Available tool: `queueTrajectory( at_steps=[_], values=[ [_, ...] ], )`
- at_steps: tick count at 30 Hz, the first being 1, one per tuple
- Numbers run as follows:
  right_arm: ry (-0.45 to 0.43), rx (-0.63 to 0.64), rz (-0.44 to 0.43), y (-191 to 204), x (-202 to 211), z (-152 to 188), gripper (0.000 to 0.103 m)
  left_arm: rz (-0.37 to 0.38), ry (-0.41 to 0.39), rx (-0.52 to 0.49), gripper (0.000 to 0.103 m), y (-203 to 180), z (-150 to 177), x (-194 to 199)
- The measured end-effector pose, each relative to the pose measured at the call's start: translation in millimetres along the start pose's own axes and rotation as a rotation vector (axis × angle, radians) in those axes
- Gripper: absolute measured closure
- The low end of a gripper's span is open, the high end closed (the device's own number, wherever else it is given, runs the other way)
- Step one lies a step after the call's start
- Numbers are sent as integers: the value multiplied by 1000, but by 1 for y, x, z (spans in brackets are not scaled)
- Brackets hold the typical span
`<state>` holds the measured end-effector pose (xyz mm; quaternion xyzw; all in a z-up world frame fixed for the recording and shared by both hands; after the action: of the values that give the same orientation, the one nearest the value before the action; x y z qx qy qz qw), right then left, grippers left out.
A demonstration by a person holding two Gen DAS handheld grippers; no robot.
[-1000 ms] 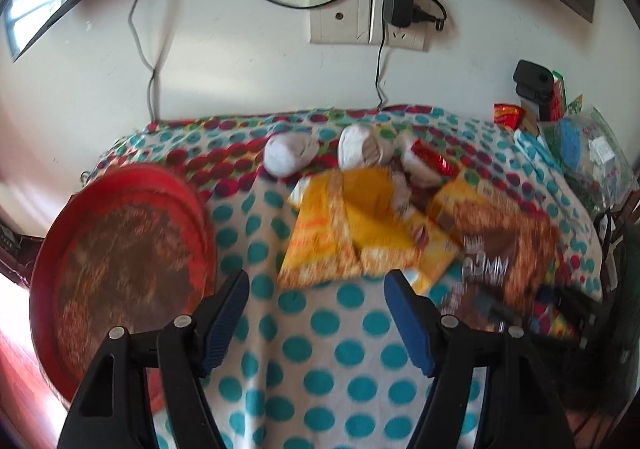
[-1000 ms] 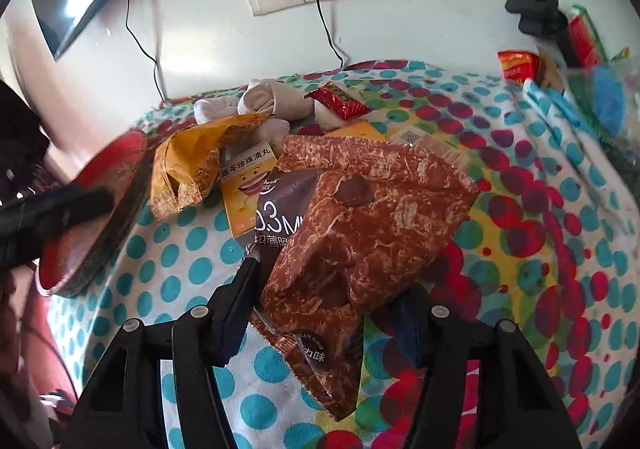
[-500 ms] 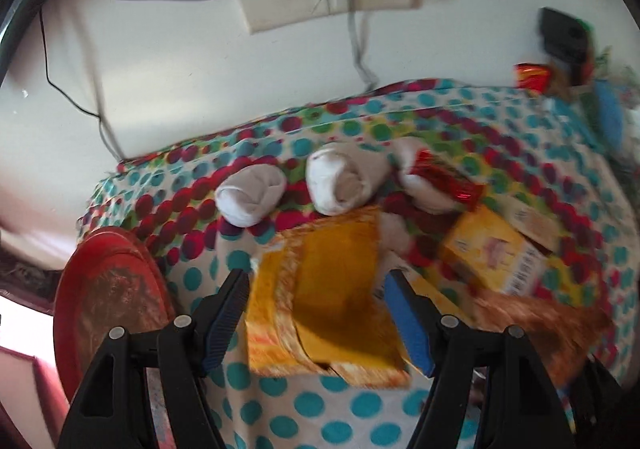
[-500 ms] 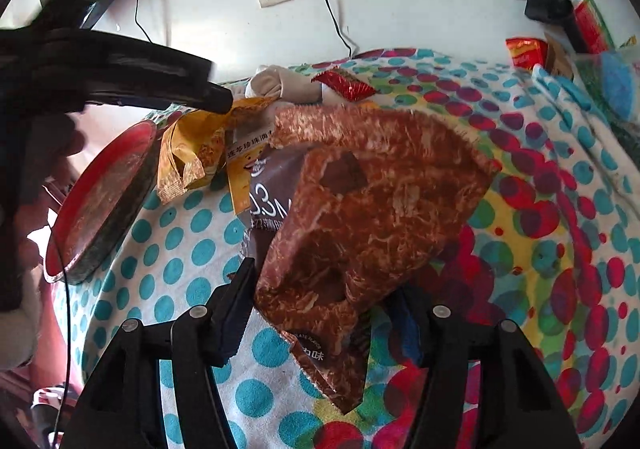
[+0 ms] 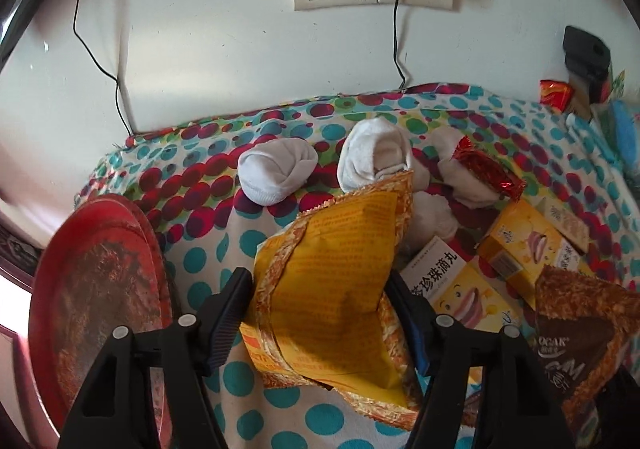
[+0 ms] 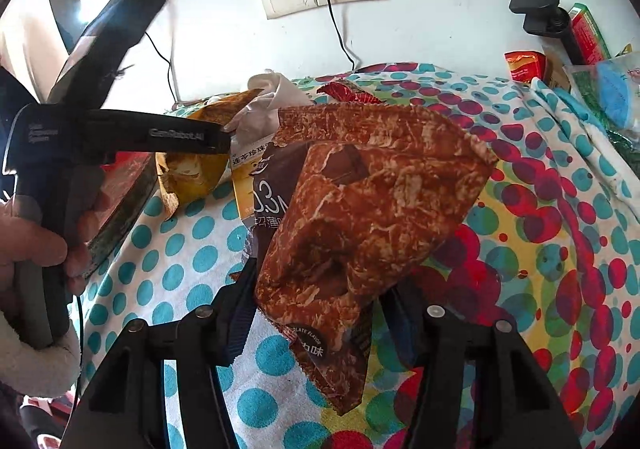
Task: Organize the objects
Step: 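Grasp the yellow snack bag with the left gripper while the right gripper grasps the brown bag, then carry the yellow snack bag with the left gripper over the red tray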
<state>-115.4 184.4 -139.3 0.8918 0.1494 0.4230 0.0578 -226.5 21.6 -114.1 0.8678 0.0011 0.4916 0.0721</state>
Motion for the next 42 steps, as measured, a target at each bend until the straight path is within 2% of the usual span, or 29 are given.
queueTrajectory(
  at_steps=[9,10,11,12,15,19,26,35,42],
  values=[
    [-32,-8,1,3,11,-2,49,62,-34,42,50,11,5,28],
    [-34,-14,-1,2,12,-2,49,67,-37,44,53,12,7,31],
    [-37,-21,-5,1,13,-2,49,69,-46,48,61,14,8,35],
    [-44,-28,-5,1,15,-3,49,64,-55,50,63,16,9,39],
    [-68,-37,5,-1,17,-3,49,103,-40,72,63,24,14,44],
    [-69,-51,20,-4,20,-1,49,119,-43,114,66,37,23,52],
    [-70,-27,31,6,25,1,49,148,-65,129,68,47,32,68],
    [-62,-3,40,13,27,4,49,132,-96,137,68,64,38,91],
    [-59,-4,52,14,28,8,49,101,-114,164,69,94,47,108]
  ],
)
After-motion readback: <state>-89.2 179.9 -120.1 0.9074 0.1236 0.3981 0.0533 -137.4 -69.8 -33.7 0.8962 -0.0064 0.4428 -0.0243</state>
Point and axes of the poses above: each gripper's, at about its wrist camera, not at the fingertips, and x roughly against the way its jaws point, y to its left, z to its underside, the point moved 4 cm from there along -x, roughly the way its jaws point, and after that the axes turned 1 degree about y, right-handed, at the moved point
